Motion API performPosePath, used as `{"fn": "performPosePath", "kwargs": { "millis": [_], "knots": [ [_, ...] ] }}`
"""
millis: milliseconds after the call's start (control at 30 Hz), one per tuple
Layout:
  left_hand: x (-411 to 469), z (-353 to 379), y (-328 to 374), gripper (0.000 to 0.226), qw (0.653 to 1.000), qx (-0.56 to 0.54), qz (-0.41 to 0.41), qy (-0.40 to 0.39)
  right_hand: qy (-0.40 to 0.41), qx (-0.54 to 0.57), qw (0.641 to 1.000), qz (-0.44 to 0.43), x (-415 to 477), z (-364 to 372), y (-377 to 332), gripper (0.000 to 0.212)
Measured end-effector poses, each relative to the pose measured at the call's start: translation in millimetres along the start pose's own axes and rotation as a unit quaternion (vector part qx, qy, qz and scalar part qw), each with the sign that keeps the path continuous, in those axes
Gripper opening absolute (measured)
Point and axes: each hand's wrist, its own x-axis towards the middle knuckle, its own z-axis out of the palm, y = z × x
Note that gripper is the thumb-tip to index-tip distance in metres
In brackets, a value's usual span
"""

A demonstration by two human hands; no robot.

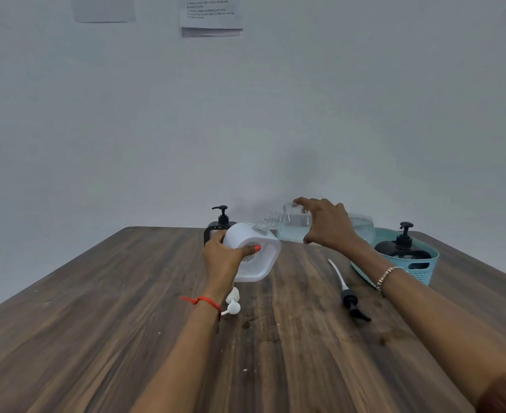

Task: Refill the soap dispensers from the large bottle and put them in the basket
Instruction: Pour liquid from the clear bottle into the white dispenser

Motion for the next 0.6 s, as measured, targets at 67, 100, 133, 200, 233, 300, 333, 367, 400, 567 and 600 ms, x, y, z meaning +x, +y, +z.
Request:
{"fn": "performPosePath", "kwargs": {
  "millis": [67,100,133,200,233,300,333,367,400,567,600],
  "knots": [
    [-1.2,1.1,0.0,0.054,1.0,-0.004,-0.002,-0.001,-0.001,-0.003,1.0,-0.001,-0.5,-1.2,0.7,0.079],
    [-1.6,1.7,-0.1,0.052,1.0,-0.006,-0.003,-0.002,-0.002,-0.003,1.0,-0.001,-0.7,-1.6,1.2,0.079],
    [-2.1,2.2,-0.3,0.051,1.0,-0.009,-0.005,-0.003,-0.003,-0.003,1.0,0.0,-0.9,-2.1,1.5,0.078],
    [-2.9,2.6,-0.8,0.048,1.0,-0.014,-0.005,-0.005,-0.005,-0.001,1.0,0.002,-1.1,-3.2,1.8,0.078],
    [-3.0,2.8,-0.9,0.048,1.0,-0.015,-0.004,-0.005,-0.006,0.0,1.0,0.002,-1.0,-3.6,2.0,0.078],
    [-3.2,3.2,-0.7,0.048,1.0,-0.015,-0.005,-0.004,-0.007,0.003,1.0,0.005,-1.1,-4.4,2.4,0.078],
    [-3.5,3.4,-0.2,0.048,1.0,-0.015,-0.007,-0.003,-0.008,0.004,1.0,0.006,-1.3,-4.7,2.5,0.078],
    [-3.8,3.5,0.3,0.048,1.0,-0.016,-0.008,-0.004,-0.009,0.005,1.0,0.006,-1.5,-4.8,2.7,0.078],
    [-4.3,3.6,0.5,0.048,1.0,-0.016,-0.009,-0.005,-0.01,0.005,1.0,0.007,-1.5,-4.8,2.9,0.078],
    [-7.2,3.4,0.6,0.046,1.0,-0.023,-0.007,-0.011,-0.014,-0.002,1.0,0.004,-2.0,-4.7,3.0,0.08],
    [-7.5,3.5,0.6,0.046,1.0,-0.023,-0.007,-0.011,-0.014,-0.002,1.0,0.003,-2.2,-4.7,3.1,0.08]
  ]
}}
